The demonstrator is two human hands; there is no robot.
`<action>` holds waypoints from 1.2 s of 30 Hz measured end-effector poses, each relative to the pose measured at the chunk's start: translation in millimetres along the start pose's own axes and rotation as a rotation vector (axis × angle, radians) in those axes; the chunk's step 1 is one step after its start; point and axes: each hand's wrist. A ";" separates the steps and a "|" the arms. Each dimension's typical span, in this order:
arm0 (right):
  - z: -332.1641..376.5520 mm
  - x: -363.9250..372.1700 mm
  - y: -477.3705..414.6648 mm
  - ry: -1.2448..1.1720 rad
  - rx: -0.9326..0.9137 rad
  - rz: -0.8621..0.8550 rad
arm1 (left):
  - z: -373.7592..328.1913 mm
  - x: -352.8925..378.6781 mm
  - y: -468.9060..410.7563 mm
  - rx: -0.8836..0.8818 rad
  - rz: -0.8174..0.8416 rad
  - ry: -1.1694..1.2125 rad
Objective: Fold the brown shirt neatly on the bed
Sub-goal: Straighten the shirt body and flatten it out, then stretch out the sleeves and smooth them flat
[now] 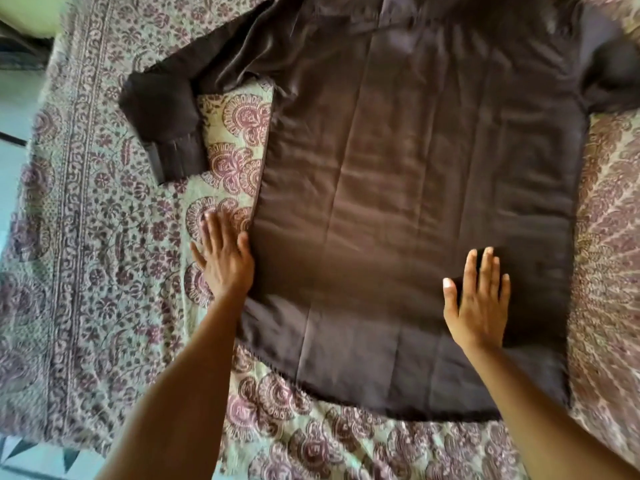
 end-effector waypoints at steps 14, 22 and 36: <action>-31.7 7.0 116.8 0.101 0.018 0.152 | 31.6 23.8 109.9 0.247 0.105 -0.071; -49.6 -62.1 78.2 -0.150 0.083 0.111 | -74.6 -29.2 122.0 0.514 -0.012 0.126; -230.3 -172.0 -109.0 -0.441 0.074 -0.031 | -419.7 -59.5 139.7 0.625 0.006 0.318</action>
Point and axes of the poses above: each hand's wrist, its own y-axis away from the middle knuckle, its own x-axis out of the palm, z = x × y, and after that the axes turned 7 degrees about x, right-handed
